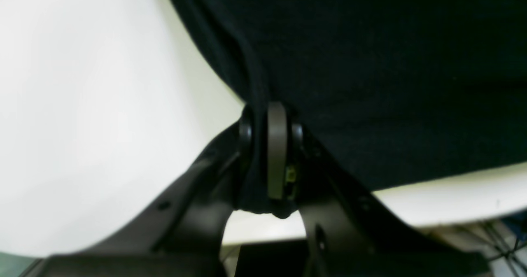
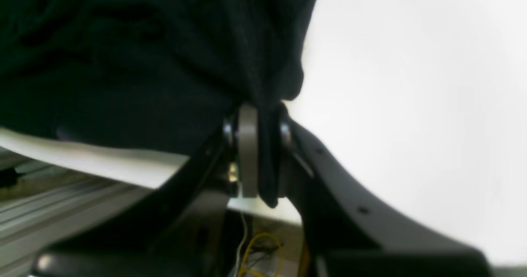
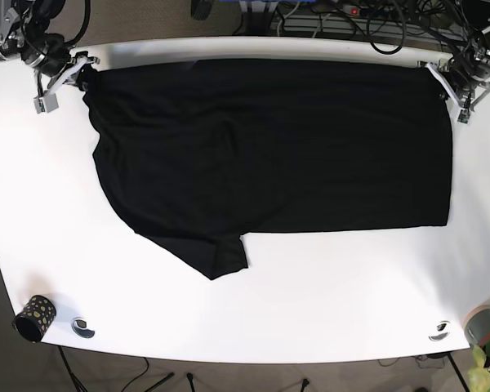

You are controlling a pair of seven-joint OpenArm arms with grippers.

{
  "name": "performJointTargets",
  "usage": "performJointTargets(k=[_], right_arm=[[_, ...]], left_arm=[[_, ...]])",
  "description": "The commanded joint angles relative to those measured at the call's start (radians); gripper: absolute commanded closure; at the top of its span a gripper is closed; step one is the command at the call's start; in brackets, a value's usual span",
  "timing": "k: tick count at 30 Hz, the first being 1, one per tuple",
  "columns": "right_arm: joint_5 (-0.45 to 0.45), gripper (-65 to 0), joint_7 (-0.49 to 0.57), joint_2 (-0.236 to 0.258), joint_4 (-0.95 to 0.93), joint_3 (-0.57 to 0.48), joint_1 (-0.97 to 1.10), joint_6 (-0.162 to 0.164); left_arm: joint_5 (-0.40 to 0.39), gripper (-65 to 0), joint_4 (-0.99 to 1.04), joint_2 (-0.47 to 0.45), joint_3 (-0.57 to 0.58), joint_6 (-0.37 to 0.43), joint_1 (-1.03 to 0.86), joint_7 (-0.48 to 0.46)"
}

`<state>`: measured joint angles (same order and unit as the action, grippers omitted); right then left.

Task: Fold the T-shirt properly
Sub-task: 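Pinch the shoulder edge with both grippers and drag it toward the robot, then reach both grippers to the shirt's side edges and pinch them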

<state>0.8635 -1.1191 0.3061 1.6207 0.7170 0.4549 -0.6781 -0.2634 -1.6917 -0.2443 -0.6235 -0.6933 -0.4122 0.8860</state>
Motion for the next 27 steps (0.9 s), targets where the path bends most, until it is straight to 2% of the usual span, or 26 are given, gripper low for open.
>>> performJointTargets(k=[1, 3, 5, 7, 9, 10, 11, 14, 16, 17, 22, 27], right_arm=[[0.015, -3.5, 0.02, -0.003, 0.033, 0.01, 0.022, -0.004], [0.013, -3.5, 0.02, -0.006, 0.033, 0.01, 0.029, -0.004], [0.009, -4.1, 0.021, -0.008, 0.028, 0.01, 0.031, -0.002], [-0.01, -8.7, 0.021, -0.009, 0.028, 0.01, 0.031, -0.001], [-0.062, -21.9, 0.021, -0.011, 0.033, 0.01, 0.028, -0.001], [-0.074, -27.3, 0.021, -0.011, 0.033, 0.01, 0.026, -0.001], [-0.091, -36.0, 0.023, -0.011, 0.033, 0.01, 0.025, -0.001], [-0.094, -55.3, 0.032, -0.011, 0.036, 0.033, 0.025, -0.002], [-0.103, -61.4, 0.049, -0.011, 0.056, 0.057, 0.025, -0.002], [-0.109, -62.9, 0.066, -0.011, 0.071, 0.068, 0.025, -0.002], [-0.174, -61.8, 0.142, -0.005, 0.103, 0.071, 0.011, -0.002], [-0.234, -61.8, 0.147, -0.005, 0.122, 0.069, -0.074, -0.009]], left_arm=[[-0.009, -1.0, -0.035, -0.016, -0.006, -0.005, -0.024, -0.015], [-0.009, -6.9, -0.035, -0.016, -0.006, -0.005, -0.034, -0.015], [-0.009, -17.5, -0.035, -0.016, -0.006, -0.005, -0.038, -0.015], [-0.009, -25.6, -0.035, -0.016, -0.006, -0.005, -0.035, -0.015], [-0.009, -34.0, -0.035, -0.016, -0.006, -0.005, -0.032, -0.015], [-0.009, -36.3, -0.035, -0.016, -0.005, -0.005, -0.03, -0.015], [-0.009, -38.3, -0.035, -0.016, -0.005, -0.005, -0.026, -0.015], [-0.009, -38.8, -0.034, -0.016, 0.001, -0.005, 0.012, -0.011], [-0.015, -38.8, -0.035, -0.016, -0.002, -0.005, 0.029, 0.005], [-0.017, -38.8, -0.037, -0.016, -0.002, -0.005, 0.043, 0.009], [-0.017, -38.8, -0.077, -0.016, 0.003, -0.005, 0.117, 0.011], [-0.014, -38.8, -0.08, -0.013, 0.057, -0.005, 0.186, 0.011]])
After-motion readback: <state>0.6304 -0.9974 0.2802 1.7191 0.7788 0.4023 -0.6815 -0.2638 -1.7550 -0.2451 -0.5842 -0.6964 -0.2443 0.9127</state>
